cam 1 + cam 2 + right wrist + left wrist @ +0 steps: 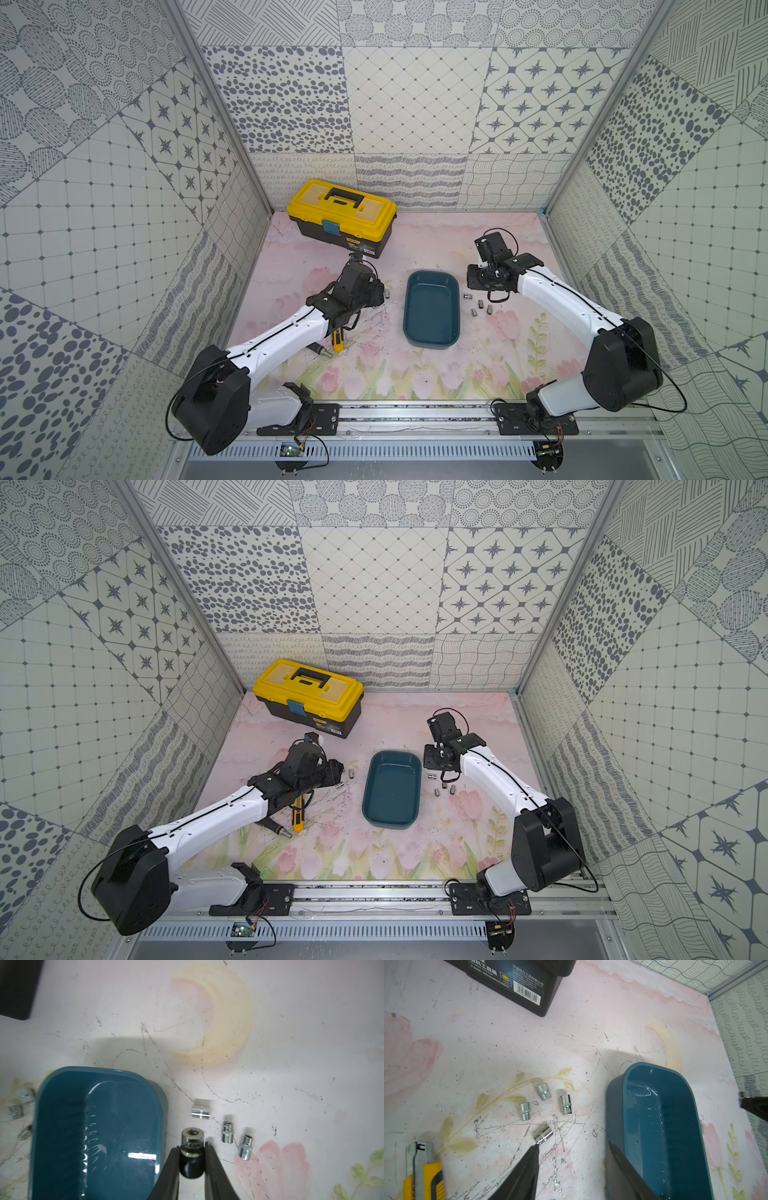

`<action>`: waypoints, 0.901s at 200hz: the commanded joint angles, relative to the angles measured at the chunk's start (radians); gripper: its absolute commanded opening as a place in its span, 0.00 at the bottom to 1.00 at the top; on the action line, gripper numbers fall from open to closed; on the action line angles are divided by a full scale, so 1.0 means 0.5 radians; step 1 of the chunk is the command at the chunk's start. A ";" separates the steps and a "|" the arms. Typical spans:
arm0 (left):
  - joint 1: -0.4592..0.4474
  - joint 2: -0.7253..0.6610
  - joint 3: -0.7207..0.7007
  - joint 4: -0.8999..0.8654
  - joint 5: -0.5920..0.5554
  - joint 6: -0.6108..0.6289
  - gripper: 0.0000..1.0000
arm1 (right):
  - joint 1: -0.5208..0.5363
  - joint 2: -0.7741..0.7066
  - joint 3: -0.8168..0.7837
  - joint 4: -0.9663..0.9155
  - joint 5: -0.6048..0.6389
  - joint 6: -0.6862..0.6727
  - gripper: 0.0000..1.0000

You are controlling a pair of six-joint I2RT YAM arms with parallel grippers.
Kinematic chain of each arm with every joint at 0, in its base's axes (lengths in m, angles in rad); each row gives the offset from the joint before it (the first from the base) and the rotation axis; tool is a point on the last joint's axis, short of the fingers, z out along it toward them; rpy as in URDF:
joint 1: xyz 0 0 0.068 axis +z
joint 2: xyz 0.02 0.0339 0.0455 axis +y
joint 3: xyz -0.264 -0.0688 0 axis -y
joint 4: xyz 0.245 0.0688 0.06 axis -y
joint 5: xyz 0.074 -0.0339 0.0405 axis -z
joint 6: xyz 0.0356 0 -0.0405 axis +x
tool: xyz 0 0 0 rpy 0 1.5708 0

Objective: Take out the socket from the storage box
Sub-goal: Pick up the socket head from the storage box, then place the socket head at the center of the board.

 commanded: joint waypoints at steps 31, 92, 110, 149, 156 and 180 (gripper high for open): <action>0.004 0.004 0.022 -0.003 0.033 0.035 0.56 | -0.154 0.227 -0.142 0.264 -0.038 -0.118 0.19; 0.004 0.008 0.056 -0.035 0.019 0.061 0.56 | -0.241 0.373 -0.172 0.343 0.013 -0.106 0.20; 0.005 0.012 0.053 -0.033 0.024 0.053 0.56 | -0.269 0.352 -0.215 0.388 -0.013 -0.112 0.20; 0.004 0.022 0.046 -0.025 0.034 0.040 0.56 | -0.311 0.359 -0.244 0.420 -0.033 -0.116 0.20; 0.004 0.021 0.047 -0.025 0.033 0.040 0.56 | -0.316 0.369 -0.246 0.423 -0.031 -0.118 0.20; 0.006 0.012 0.056 -0.031 0.033 0.048 0.56 | -0.338 0.400 -0.237 0.422 -0.051 -0.120 0.20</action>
